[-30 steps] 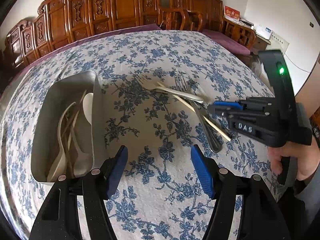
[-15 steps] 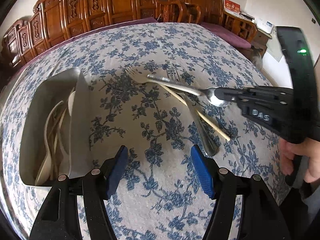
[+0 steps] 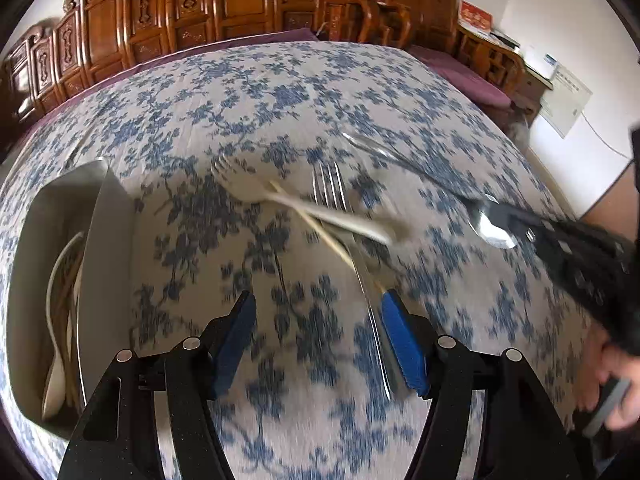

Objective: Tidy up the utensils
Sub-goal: 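Grasp a metal fork with the right gripper and lift it, then grasp a white plastic fork with the left gripper while the right gripper holds the metal fork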

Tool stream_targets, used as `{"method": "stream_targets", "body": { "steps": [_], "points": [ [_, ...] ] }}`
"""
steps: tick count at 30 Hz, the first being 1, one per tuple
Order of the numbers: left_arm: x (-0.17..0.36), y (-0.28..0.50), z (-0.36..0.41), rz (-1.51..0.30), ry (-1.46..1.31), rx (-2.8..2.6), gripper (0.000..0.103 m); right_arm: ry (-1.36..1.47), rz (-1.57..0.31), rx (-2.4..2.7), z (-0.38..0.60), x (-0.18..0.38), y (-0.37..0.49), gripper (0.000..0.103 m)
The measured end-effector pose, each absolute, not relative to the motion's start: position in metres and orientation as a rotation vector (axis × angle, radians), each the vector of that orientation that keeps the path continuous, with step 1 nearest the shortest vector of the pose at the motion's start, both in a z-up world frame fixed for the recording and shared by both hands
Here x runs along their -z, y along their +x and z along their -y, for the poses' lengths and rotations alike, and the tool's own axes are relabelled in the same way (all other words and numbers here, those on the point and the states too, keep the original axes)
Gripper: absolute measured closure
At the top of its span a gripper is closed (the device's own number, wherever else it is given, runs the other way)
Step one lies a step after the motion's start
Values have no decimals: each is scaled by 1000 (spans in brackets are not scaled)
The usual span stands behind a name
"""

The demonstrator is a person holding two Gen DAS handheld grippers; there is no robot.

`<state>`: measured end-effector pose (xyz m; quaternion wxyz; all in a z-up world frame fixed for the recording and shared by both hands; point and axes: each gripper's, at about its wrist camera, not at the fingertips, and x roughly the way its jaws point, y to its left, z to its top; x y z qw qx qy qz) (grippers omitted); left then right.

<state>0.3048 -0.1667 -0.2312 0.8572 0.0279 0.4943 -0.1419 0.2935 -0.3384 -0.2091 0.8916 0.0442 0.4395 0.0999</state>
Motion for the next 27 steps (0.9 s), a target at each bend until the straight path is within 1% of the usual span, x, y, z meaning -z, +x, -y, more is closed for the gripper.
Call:
{"method": "stream_targets", "body": {
  "steps": [11,21,22,23,24,26,27],
  "points": [
    [242,372,152,-1076,-85,184,41,120,-916,-202,345,211,295,101],
    [253,385,162,-1092,-22,129,42,112,-921,-216,340,212,295,101],
    [254,383,162,-1095,2,115,48,113,-921,-217,340,212,296,101],
    [254,383,162,-1092,18,111,51,113,-920,-216,339,212,295,101],
    [254,380,162,-1087,32,117,52,112,-920,-216,340,212,295,101],
    [253,377,157,-1089,20,125,58,113,-919,-218,339,212,296,101],
    [252,376,155,-1091,16,128,60,113,-918,-220,338,212,296,101]
  ]
}}
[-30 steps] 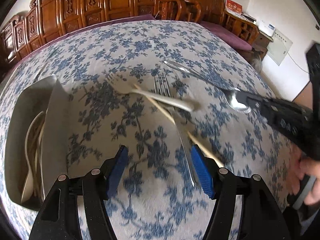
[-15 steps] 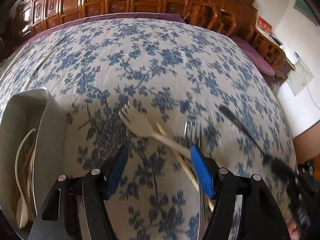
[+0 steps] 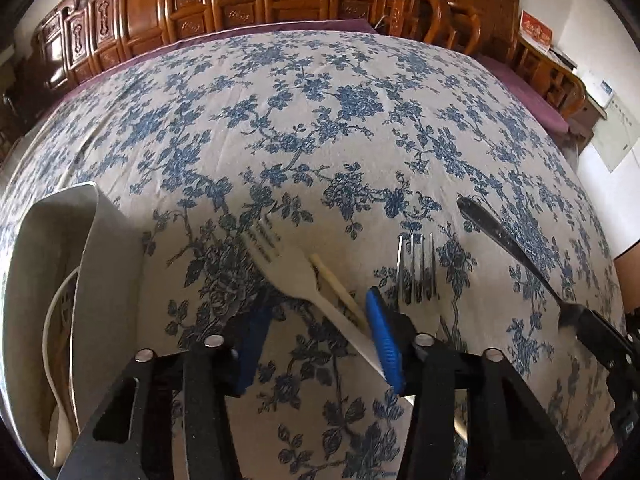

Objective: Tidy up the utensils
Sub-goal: 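Grasp a white plastic fork with the left gripper while the right gripper holds the metal fork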

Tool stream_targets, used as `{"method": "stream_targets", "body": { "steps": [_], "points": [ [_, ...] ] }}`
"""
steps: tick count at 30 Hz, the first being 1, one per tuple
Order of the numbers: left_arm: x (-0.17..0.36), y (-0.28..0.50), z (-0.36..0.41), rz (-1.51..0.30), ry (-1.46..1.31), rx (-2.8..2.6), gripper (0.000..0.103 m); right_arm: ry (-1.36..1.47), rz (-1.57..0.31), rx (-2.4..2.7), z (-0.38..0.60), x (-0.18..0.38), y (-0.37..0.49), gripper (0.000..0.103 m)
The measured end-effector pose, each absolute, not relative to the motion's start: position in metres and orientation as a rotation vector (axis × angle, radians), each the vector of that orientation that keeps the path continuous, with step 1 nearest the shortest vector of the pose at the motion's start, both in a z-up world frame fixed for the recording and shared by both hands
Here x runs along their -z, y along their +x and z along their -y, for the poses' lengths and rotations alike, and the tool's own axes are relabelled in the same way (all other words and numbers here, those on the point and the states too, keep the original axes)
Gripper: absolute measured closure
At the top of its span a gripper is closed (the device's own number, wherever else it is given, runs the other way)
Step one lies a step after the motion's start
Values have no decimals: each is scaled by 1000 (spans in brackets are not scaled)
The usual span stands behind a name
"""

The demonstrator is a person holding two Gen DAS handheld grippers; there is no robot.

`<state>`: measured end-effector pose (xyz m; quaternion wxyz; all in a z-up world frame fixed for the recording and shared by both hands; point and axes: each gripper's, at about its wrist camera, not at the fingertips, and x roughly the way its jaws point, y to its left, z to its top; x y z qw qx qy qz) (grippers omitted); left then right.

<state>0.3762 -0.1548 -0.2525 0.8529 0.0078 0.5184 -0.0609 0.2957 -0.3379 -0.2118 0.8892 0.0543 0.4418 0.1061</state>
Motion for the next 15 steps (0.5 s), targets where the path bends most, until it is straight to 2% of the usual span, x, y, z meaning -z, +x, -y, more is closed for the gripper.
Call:
{"method": "stream_targets", "body": {
  "steps": [1,4,15],
  "points": [
    [252,376,153,-1093,18,130,65,111,-918,-221,337,212,296,101],
    [250,373,148,-1102,1,137,71,111,-918,-223,337,212,296,101],
    [252,349,127,-1103,29,116,72,110,-916,-239,332,210,297,101]
  ]
}}
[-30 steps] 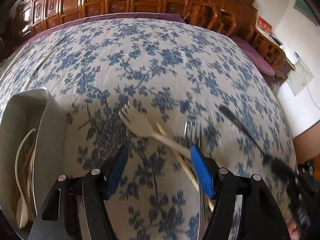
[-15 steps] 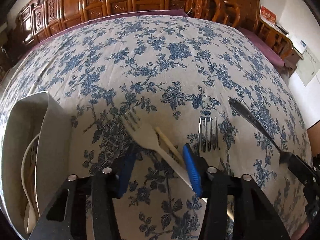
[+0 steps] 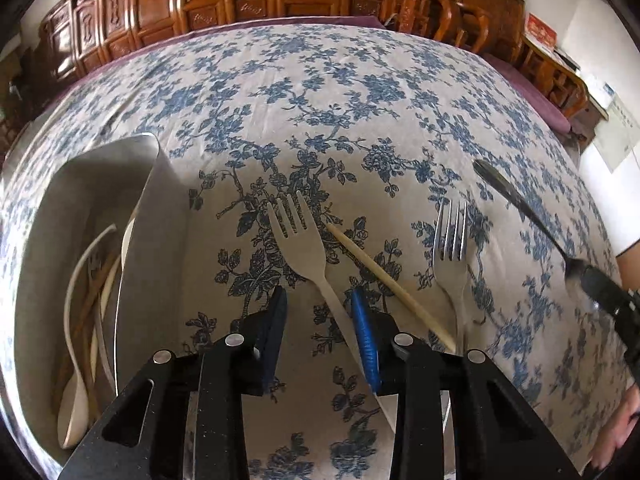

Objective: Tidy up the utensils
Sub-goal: 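Grasp a white plastic fork with the left gripper while the right gripper holds the metal fork, then carry the white fork over the tray with the left gripper while the right gripper carries the metal fork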

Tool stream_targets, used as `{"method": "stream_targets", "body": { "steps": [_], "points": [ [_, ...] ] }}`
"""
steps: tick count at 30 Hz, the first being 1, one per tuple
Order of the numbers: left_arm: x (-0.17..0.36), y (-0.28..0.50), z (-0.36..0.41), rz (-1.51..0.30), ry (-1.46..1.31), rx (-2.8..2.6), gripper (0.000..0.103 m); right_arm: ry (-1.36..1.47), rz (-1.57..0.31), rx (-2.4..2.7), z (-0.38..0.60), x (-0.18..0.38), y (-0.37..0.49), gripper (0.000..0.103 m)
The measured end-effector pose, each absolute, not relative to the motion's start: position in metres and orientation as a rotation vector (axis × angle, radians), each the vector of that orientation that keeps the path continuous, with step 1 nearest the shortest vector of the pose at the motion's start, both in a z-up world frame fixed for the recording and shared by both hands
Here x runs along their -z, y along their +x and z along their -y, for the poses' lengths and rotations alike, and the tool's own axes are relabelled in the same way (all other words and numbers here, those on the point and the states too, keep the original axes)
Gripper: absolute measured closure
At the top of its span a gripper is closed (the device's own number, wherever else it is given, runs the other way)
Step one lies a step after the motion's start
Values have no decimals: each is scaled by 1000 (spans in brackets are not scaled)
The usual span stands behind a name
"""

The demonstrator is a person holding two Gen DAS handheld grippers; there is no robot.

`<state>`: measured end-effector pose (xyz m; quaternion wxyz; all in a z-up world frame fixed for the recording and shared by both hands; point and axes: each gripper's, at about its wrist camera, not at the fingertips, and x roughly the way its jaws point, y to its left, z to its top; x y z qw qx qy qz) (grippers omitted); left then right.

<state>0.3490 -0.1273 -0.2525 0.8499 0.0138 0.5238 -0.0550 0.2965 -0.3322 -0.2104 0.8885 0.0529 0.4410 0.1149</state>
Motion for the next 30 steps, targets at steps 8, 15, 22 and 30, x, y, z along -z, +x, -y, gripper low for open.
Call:
{"method": "stream_targets", "body": {
  "steps": [8,15,22,30],
  "points": [
    [252,337,129,-1113,72,115,72,117,-925,-233,333,213,298,101],
    [253,325,131,-1116,81,147,94,94,-930,-240,328,213,297,101],
    [242,315,128,-1079,97,158,96,88,-955,-233,320,220,297,101],
    [210,302,113,-1027,84,179,96,100,-960,-239,311,219,294,101]
  ]
}}
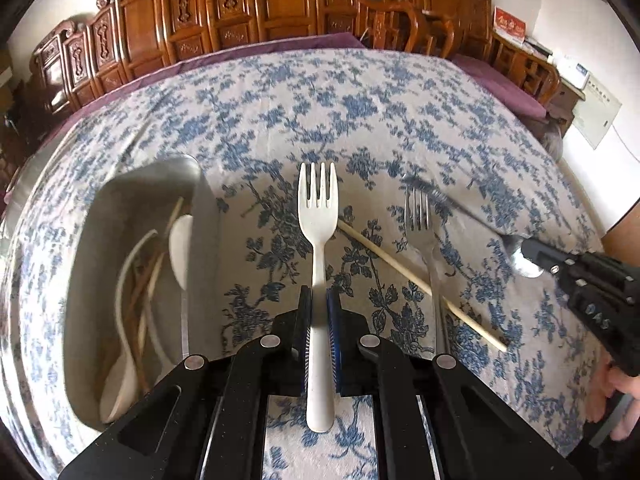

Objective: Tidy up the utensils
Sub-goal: 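Carry the white fork over the tray with the left gripper while the right gripper carries the metal fork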

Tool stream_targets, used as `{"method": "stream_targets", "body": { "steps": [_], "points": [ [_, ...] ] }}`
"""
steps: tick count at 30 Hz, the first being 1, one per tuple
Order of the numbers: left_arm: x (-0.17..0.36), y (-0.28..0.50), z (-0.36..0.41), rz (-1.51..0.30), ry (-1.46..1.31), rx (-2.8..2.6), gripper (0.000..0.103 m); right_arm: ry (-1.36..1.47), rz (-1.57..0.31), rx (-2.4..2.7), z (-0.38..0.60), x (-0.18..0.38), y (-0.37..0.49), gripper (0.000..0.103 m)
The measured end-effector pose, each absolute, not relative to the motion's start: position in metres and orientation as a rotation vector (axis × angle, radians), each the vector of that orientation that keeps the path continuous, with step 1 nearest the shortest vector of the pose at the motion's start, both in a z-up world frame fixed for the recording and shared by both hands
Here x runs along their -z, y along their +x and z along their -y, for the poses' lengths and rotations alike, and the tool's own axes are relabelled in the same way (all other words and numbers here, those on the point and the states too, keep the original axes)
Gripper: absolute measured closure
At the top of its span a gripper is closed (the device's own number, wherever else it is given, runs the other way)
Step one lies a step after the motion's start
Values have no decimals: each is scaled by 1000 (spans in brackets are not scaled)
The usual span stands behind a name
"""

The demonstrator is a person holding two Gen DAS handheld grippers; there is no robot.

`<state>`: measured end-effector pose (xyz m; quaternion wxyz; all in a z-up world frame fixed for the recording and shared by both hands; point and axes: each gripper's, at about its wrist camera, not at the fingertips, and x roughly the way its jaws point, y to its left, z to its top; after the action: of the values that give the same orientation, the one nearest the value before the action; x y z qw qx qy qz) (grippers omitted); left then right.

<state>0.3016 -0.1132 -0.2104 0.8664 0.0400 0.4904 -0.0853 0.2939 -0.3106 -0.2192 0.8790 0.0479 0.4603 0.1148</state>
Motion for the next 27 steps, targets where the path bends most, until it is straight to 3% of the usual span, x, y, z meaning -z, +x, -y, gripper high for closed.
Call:
{"method": "stream_targets", "body": {
  "steps": [14,27],
  "points": [
    [159,257,73,-949,87,228,96,56,-924,-243,279,183,270,101],
    [146,233,12,-942,76,188,96,-13,-877,-299,220,138,247,101]
  ]
}}
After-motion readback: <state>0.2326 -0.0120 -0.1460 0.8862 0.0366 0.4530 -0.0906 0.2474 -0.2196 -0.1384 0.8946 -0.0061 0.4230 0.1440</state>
